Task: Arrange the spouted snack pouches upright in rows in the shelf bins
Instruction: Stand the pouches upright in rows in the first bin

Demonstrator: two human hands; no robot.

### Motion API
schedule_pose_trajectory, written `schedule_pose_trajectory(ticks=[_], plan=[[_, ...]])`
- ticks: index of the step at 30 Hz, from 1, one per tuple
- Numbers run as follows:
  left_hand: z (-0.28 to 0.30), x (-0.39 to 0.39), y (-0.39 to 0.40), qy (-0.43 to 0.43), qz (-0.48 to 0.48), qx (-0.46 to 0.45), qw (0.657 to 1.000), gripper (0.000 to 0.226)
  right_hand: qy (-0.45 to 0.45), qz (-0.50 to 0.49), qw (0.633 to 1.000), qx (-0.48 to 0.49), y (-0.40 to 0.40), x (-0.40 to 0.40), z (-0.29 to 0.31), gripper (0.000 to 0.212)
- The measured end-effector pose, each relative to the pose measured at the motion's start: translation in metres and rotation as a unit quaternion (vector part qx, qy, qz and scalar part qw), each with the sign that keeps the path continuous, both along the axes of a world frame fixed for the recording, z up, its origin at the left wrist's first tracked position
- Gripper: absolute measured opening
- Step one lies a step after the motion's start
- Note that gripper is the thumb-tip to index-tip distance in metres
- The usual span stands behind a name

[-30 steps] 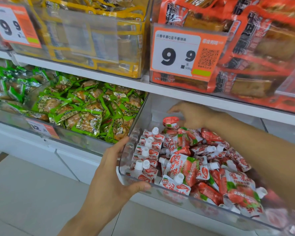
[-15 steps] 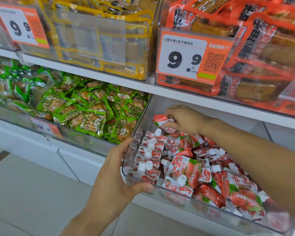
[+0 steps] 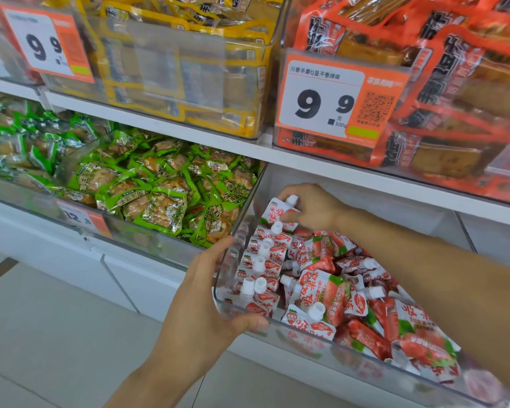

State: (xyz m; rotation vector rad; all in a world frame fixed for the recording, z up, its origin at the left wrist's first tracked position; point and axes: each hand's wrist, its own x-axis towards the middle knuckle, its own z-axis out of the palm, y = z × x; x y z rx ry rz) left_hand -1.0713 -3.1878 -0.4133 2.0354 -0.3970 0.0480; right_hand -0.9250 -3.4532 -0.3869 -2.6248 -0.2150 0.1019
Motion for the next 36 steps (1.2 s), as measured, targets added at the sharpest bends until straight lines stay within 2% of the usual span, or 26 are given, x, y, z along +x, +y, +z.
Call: schedule_pose_trajectory(ticks=[3, 5, 7, 10, 11, 13, 14, 15, 17, 18, 20, 23, 24, 26, 28, 30, 33, 36], plan=[[0.001, 0.000, 0.001, 0.001, 0.000, 0.005, 1.000, 0.113, 0.026, 0.043, 0.998, -0.044, 0.015, -0.001, -0.008, 0.014], [0.002, 0.000, 0.000, 0.001, 0.000, 0.006, 1.000, 0.113, 0.047, 0.055, 0.995, -0.071, 0.020, 0.000, -0.004, 0.023], [0.002, 0.001, 0.001, 0.005, 0.000, 0.004, 1.000, 0.112, 0.100, 0.070, 0.992, -0.044, 0.020, 0.000, 0.006, 0.030], [0.002, 0.001, 0.002, 0.019, -0.002, -0.004, 1.000, 0.113, 0.197, 0.073, 0.978, 0.008, 0.018, -0.006, 0.019, 0.024], [0.003, 0.001, 0.003, 0.021, -0.003, -0.003, 1.000, 0.113, 0.222, 0.072, 0.972, 0.012, 0.018, -0.008, 0.023, 0.028], [0.004, 0.002, 0.002, 0.019, -0.005, 0.007, 1.000, 0.113, 0.251, 0.078, 0.965, 0.001, 0.016, -0.008, 0.030, 0.050], [0.006, 0.002, 0.003, 0.018, -0.010, 0.015, 1.000, 0.113, 0.247, 0.077, 0.966, 0.006, 0.013, -0.009, 0.034, 0.061], [0.010, 0.001, 0.005, 0.018, -0.020, 0.032, 0.999, 0.113, 0.217, 0.063, 0.974, 0.014, 0.010, -0.009, 0.037, 0.063], [0.024, -0.007, 0.010, 0.008, -0.042, 0.103, 0.994, 0.111, 0.134, 0.034, 0.990, 0.006, 0.002, -0.010, 0.039, 0.051], [0.034, -0.013, 0.012, -0.011, -0.037, 0.137, 0.990, 0.106, 0.121, 0.022, 0.992, 0.000, -0.003, -0.011, 0.038, 0.044], [0.058, -0.017, 0.010, -0.086, -0.002, 0.159, 0.983, 0.088, 0.140, 0.002, 0.990, 0.006, -0.016, -0.014, 0.033, 0.033], [0.087, -0.002, -0.015, -0.172, -0.004, 0.129, 0.977, 0.043, 0.138, 0.016, 0.990, 0.011, -0.027, -0.024, 0.029, 0.032], [0.093, 0.010, -0.032, -0.179, -0.031, 0.150, 0.972, 0.035, 0.121, 0.012, 0.992, -0.024, -0.031, -0.029, 0.031, 0.032], [0.095, 0.040, -0.070, -0.190, -0.079, 0.243, 0.948, 0.034, 0.090, 0.027, 0.988, -0.119, -0.039, -0.039, 0.031, 0.038], [0.083, 0.080, -0.102, -0.171, -0.110, 0.288, 0.936, 0.042, 0.106, 0.037, 0.980, -0.164, -0.045, -0.047, 0.027, 0.049], [0.064, 0.115, -0.124, -0.102, -0.142, 0.346, 0.922, 0.052, 0.142, 0.041, 0.976, -0.162, -0.049, -0.050, 0.025, 0.053], [0.041, 0.137, -0.130, -0.023, -0.181, 0.467, 0.865, 0.054, 0.182, 0.065, 0.964, -0.185, -0.058, -0.047, 0.029, 0.045], [0.036, 0.141, -0.121, -0.010, -0.184, 0.479, 0.858, 0.052, 0.162, 0.080, 0.963, -0.200, -0.066, -0.045, 0.030, 0.056]])
